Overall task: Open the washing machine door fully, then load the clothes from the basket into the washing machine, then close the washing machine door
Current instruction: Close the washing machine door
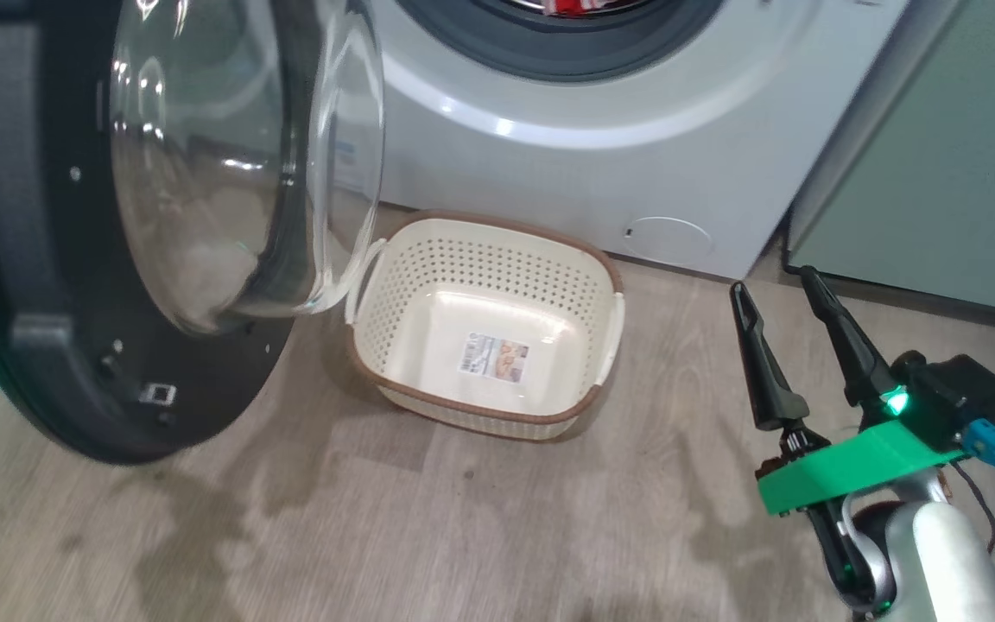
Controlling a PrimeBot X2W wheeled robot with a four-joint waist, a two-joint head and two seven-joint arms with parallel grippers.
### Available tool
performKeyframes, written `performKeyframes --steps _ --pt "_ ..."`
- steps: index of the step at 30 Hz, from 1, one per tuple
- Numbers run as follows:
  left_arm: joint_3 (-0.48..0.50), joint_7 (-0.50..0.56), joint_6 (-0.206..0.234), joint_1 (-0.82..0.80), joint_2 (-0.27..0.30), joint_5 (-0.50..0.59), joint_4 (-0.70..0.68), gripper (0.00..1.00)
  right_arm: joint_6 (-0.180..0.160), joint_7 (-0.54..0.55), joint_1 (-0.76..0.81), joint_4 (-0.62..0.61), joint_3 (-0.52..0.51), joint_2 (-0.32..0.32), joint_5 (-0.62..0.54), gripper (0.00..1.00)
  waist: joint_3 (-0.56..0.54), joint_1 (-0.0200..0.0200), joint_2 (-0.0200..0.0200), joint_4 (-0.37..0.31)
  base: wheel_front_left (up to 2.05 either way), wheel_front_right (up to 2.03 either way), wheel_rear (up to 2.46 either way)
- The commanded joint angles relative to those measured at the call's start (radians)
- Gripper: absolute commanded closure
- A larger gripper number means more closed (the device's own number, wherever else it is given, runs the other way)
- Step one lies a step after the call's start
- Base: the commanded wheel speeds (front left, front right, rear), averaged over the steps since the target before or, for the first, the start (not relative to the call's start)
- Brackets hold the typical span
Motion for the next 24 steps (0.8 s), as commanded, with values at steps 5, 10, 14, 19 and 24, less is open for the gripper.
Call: performKeyframes --steps 5,10,14,19,24 --pt "0.022 0.035 -0.004 0.005 0.028 -0.019 -0.11 1.0 0.0 -0.026 -0.01 -0.024 0.026 -0.003 0.021 0.0 -0.005 0.0 0.0 -0.069 0.0 0.0 0.0" --pt "0.012 0.064 0.006 0.019 0.021 -0.035 -0.177 1.0 0.0 -0.042 -0.012 -0.017 0.029 -0.003 0.032 0.0 0.006 0.0 0.0 -0.136 0.0 0.0 0.0" --pt "0.011 0.079 0.018 0.016 0.019 -0.051 -0.221 1.0 0.0 -0.057 -0.016 -0.01 0.031 -0.003 0.043 0.0 0.022 0.0 0.0 -0.192 0.0 0.0 0.0" --pt "0.013 0.091 0.038 0.011 0.024 -0.061 -0.255 1.0 0.0 -0.073 -0.025 0.001 0.039 -0.003 0.055 0.0 0.04 0.0 0.0 -0.256 0.0 0.0 0.0" --pt "0.021 0.103 0.063 -0.009 0.032 -0.081 -0.288 1.0 0.0 -0.094 -0.035 0.014 0.044 -0.003 0.07 0.0 0.068 0.0 0.0 -0.336 0.0 0.0 0.0"
